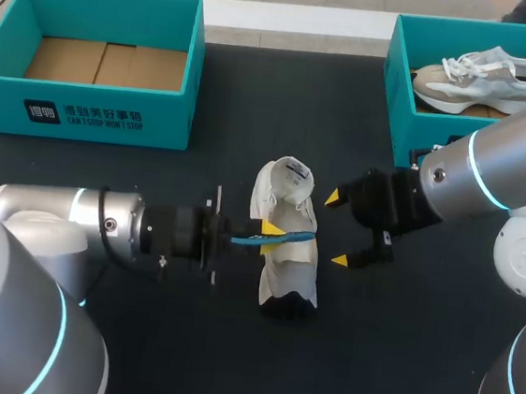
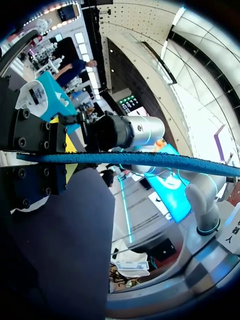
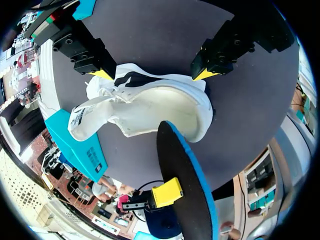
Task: Take the shoe out of the shoebox, open the shoe tongue, remove and reinsert the insole, then place the shoe into the shoebox
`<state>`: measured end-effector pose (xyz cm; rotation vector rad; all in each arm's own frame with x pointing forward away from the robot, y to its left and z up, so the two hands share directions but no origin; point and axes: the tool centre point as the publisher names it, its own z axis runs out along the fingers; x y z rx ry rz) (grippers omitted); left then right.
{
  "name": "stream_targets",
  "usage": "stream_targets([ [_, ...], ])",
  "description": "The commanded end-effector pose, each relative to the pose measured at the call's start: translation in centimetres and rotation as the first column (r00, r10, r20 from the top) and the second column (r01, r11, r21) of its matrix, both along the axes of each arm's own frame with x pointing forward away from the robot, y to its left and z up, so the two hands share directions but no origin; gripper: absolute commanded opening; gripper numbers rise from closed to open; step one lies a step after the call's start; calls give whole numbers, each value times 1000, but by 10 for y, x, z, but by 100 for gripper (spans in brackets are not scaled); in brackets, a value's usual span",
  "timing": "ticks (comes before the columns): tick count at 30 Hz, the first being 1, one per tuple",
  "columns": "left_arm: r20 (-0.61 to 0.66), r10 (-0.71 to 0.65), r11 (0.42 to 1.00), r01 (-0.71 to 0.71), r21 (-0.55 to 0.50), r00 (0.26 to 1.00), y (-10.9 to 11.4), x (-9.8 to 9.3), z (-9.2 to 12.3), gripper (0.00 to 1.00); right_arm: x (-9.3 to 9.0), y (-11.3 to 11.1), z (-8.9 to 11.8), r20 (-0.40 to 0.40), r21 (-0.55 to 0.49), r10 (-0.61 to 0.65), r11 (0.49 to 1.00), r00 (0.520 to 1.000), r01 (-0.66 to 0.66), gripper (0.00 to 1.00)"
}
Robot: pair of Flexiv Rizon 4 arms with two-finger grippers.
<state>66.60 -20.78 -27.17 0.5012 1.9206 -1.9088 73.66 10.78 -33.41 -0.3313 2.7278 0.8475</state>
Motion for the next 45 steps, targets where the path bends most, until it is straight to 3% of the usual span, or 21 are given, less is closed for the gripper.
stream_targets([
  [1, 3, 7, 1000, -7, -4, 1000, -9, 2, -8, 0, 0, 1, 0, 1, -1, -1, 1000, 1000, 1, 100],
  [21, 18, 32, 999, -32, 34, 999, -19, 18, -39, 0, 0, 1, 0, 1, -1, -1, 1000, 1000, 1, 100],
  [45, 59, 43, 991, -50, 122, 997, -24, 55, -80, 0, 0, 1, 0, 1, -1, -1, 1000, 1000, 1, 100],
])
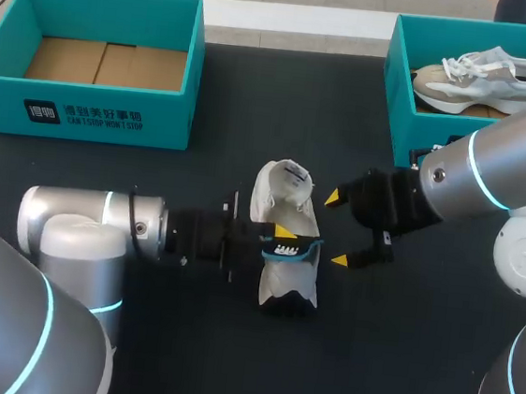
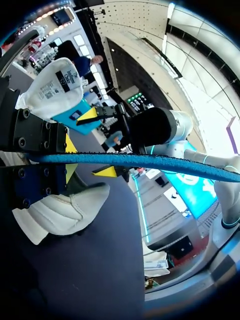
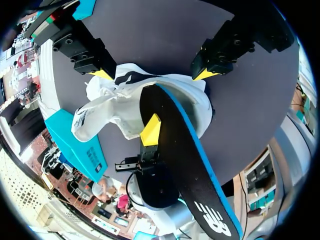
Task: Take the shoe out of the shoebox, open the shoe tongue, remove and reinsert the insole, then place the shoe into the shoebox
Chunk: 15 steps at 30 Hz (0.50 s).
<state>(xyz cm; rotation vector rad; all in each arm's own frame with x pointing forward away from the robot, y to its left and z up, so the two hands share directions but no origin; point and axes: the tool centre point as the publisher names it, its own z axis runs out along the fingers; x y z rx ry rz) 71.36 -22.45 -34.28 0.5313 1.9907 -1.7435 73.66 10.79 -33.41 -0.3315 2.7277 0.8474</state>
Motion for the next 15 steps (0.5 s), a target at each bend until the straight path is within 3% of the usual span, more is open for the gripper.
stream_targets([
  [1, -3, 2, 1000, -2, 22, 1000, -7, 9, -12, 0, 0, 1, 0, 1, -1, -1, 1000, 1000, 1, 100],
  [6, -14, 17, 999, -16, 31, 1000, -4, 11, -17, 0, 0, 1, 0, 1, -1, -1, 1000, 1000, 1, 100],
  [10, -15, 23, 999, -23, 23, 1000, -3, 8, -8, 2, 0, 1, 0, 1, -1, -1, 1000, 1000, 1, 100],
  [12, -5, 22, 1000, -22, 22, 1000, -3, 7, -3, 25, 0, 1, 0, 1, -1, -1, 1000, 1000, 1, 100],
  [15, 2, 20, 1000, -21, 18, 1000, -3, 4, 4, 27, 0, 1, 0, 1, -1, -1, 1000, 1000, 1, 100],
])
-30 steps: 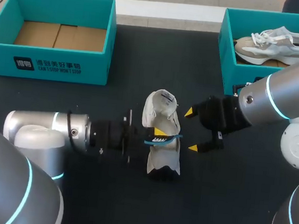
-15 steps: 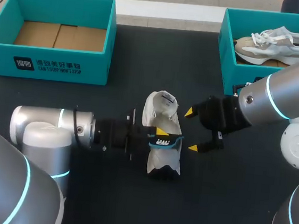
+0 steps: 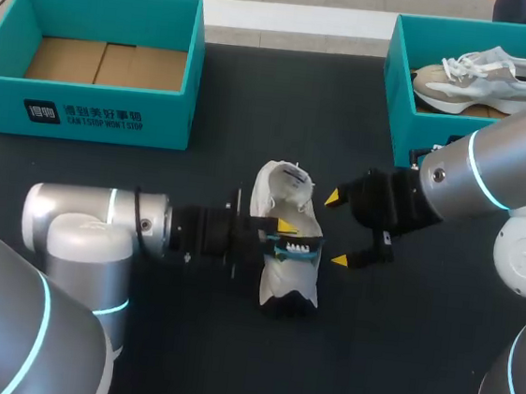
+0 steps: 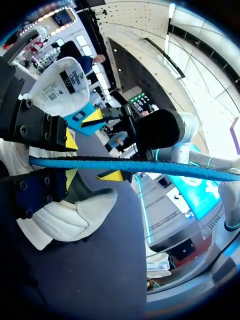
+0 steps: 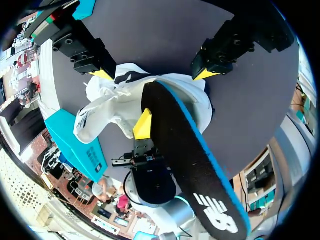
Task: Take the shoe out of the shoebox, open the shoe tongue, remove and reinsert the insole, then place the shoe into the shoebox
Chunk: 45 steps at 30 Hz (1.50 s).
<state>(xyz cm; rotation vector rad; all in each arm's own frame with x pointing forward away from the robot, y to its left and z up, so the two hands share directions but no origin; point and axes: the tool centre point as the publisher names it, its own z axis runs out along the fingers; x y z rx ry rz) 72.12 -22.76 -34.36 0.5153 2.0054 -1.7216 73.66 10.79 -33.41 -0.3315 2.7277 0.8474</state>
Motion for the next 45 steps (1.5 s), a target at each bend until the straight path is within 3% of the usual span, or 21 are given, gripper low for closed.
stream_targets([
  [1, 5, 1, 1000, -1, 2, 1000, 0, -5, 7, 25, 0, 1, 0, 1, -1, -1, 1000, 1000, 1, 100],
  [13, 12, -8, 1000, 8, 3, 1000, 3, -13, 24, 24, 0, 1, 0, 1, -1, -1, 1000, 1000, 1, 100],
  [19, -20, 5, 998, -4, 63, 1000, 7, -24, 33, 19, 0, 1, 0, 1, -1, -1, 1000, 1000, 1, 100],
  [24, -22, 26, 995, -24, 94, 999, 14, -30, 34, 12, 0, 1, 0, 1, -1, -1, 1000, 1000, 1, 100],
  [27, -25, 24, 995, -21, 96, 999, 15, -32, 33, 0, 0, 1, 0, 1, -1, -1, 1000, 1000, 1, 100],
  [29, -23, 18, 994, -16, 104, 1000, 15, -32, 31, 0, 0, 1, 0, 1, -1, -1, 1000, 1000, 1, 100],
  [45, 50, -40, 992, 34, 118, 998, 7, -2, -4, 0, 0, 1, 0, 1, -1, -1, 1000, 1000, 1, 100],
])
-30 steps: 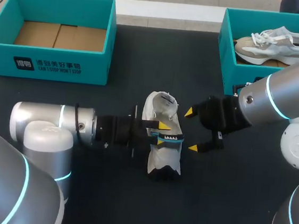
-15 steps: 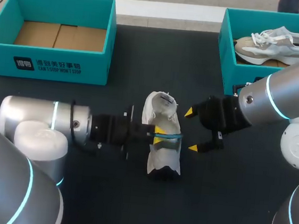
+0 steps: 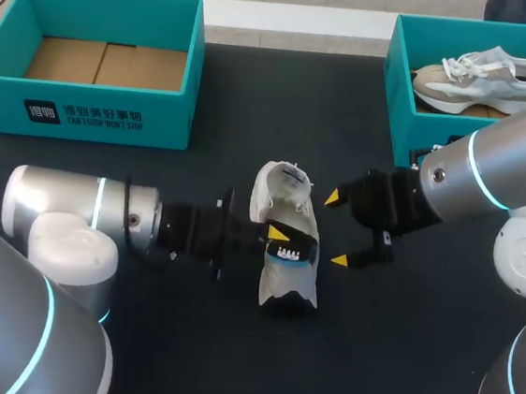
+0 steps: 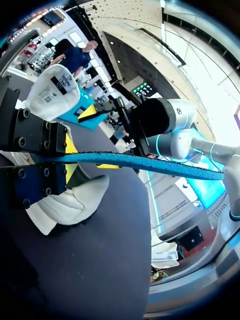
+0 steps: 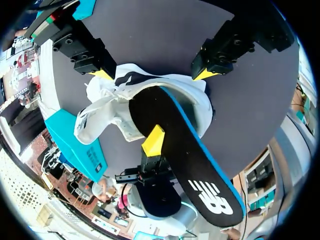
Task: Take the shoe out of the shoebox, open the shoe tongue, remove and reinsert the insole, then place the shoe into the shoebox
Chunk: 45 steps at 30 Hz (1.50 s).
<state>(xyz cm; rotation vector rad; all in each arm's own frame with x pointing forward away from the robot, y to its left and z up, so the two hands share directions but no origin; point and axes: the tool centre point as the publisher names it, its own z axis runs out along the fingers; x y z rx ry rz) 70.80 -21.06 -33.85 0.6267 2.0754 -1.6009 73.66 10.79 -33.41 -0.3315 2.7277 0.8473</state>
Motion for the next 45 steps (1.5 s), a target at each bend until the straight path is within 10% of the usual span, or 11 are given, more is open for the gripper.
stream_targets([
  [1, 3, -4, 1000, 4, 5, 1000, -9, 13, -11, 0, 0, 1, 0, 1, -1, -1, 1000, 1000, 1, 100],
  [6, -4, 2, 1000, -2, 18, 1000, -10, 14, -16, 0, 0, 1, 0, 1, -1, -1, 1000, 1000, 1, 100],
  [8, -6, 4, 1000, -4, 16, 1000, -9, 10, -13, 23, 0, 1, 0, 1, -1, -1, 1000, 1000, 1, 100],
  [11, 4, 11, 1000, -11, 3, 1000, -6, 4, -4, 30, 0, 1, 0, 1, -1, -1, 1000, 1000, 1, 100],
  [25, 32, 9, 999, -8, -40, 999, -3, -18, 17, 0, 0, 1, 0, 1, -1, -1, 1000, 1000, 1, 100],
  [45, 56, 52, 999, -53, 10, 997, -15, 20, -25, 0, 0, 1, 0, 1, -1, -1, 1000, 1000, 1, 100],
])
